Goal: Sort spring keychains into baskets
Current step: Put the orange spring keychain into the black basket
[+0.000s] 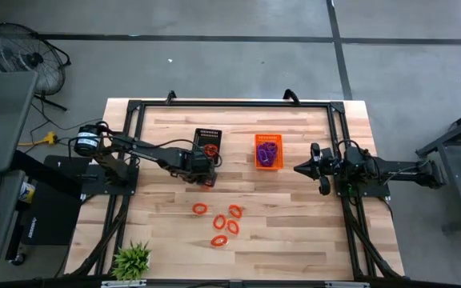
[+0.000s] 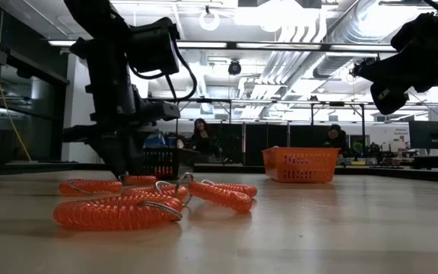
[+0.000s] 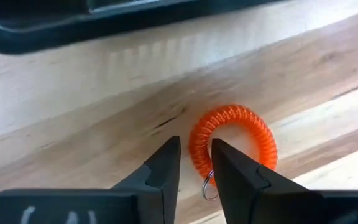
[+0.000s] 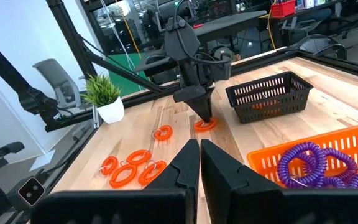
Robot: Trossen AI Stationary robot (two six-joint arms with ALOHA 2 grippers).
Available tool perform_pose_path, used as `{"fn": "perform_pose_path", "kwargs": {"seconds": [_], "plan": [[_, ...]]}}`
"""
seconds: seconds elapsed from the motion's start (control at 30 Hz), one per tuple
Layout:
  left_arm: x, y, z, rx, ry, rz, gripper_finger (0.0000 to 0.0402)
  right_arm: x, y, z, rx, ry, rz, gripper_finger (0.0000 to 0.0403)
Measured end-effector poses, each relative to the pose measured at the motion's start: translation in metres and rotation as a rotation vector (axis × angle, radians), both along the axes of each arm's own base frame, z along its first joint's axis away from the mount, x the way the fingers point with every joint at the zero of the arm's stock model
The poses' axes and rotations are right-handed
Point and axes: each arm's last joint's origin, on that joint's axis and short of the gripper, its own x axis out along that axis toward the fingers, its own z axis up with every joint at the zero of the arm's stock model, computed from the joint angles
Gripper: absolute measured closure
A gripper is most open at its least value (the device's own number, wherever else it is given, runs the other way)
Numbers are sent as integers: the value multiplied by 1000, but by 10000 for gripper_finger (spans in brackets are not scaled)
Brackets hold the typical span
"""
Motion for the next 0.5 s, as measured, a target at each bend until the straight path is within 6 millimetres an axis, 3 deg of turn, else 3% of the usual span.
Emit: {"fn": "perform_pose_path", "kwargs": {"seconds": [0.5], "plan": [[-5, -2, -1, -38, 51, -90, 387, 0, 0, 0, 0, 0, 0, 392]]}}
